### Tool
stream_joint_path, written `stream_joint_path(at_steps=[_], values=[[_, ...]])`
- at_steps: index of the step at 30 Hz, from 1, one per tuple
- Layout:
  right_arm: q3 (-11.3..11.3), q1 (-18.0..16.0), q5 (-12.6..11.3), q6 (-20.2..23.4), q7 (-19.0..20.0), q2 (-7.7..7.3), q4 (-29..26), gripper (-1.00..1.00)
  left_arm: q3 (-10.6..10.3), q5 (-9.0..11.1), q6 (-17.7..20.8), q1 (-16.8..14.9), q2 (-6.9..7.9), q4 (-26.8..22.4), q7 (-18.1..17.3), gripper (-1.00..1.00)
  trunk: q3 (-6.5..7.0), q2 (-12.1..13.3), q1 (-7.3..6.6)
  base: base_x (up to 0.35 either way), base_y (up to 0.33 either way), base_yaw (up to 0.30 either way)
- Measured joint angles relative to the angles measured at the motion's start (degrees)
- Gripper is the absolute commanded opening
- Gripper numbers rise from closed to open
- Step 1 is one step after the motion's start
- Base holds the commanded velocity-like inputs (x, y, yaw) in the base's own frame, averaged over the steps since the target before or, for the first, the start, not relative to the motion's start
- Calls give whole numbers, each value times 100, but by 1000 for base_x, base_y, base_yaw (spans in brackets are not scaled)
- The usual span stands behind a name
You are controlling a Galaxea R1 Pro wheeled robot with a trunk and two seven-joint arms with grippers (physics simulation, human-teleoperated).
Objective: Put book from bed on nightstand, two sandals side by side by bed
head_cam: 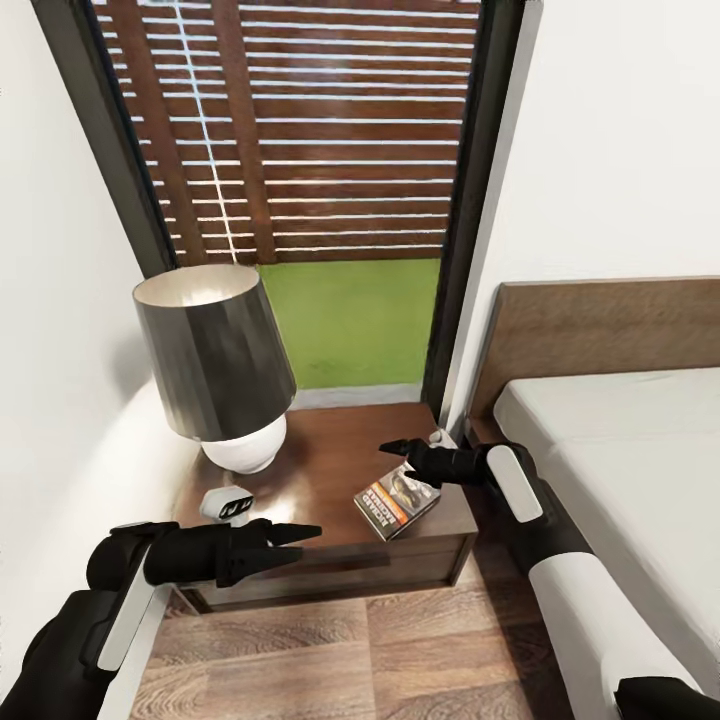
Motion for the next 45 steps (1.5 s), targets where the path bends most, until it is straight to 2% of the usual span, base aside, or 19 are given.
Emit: stream_joint_path(at_steps=[11,19,25,29,34,39,40,45], values=[[12,52,-5,0,3,-5,-4,100,2,-10,3,0,0,13,182,100,197,441,-242,0,0,0],[59,105,2,0,-3,-6,-4,100,-4,-19,7,0,0,28,689,100,341,762,-417,0,0,0],[119,266,64,0,-2,-12,-4,100,-10,-31,17,0,0,85,1192,100,449,1003,-549,0,0,0],[134,390,330,0,3,-11,-4,100,-17,-43,21,0,3,152,1535,100,520,1163,-637,0,0,0],[141,597,848,-1,0,2,0,100,-49,-53,29,1,6,419,2204,100,610,1364,-747,0,0,0],[139,902,1401,-1,-7,20,4,100,-339,-44,37,1,5,912,3148,100,700,1564,-857,0,0,0],[139,903,1395,-1,-7,20,4,100,-342,-35,40,1,5,916,3155,100,718,1604,-879,0,0,0],[131,1246,1825,-2,-11,12,12,100,-579,-38,39,1,8,1347,4008,100,808,1805,-988,0,0,0]])
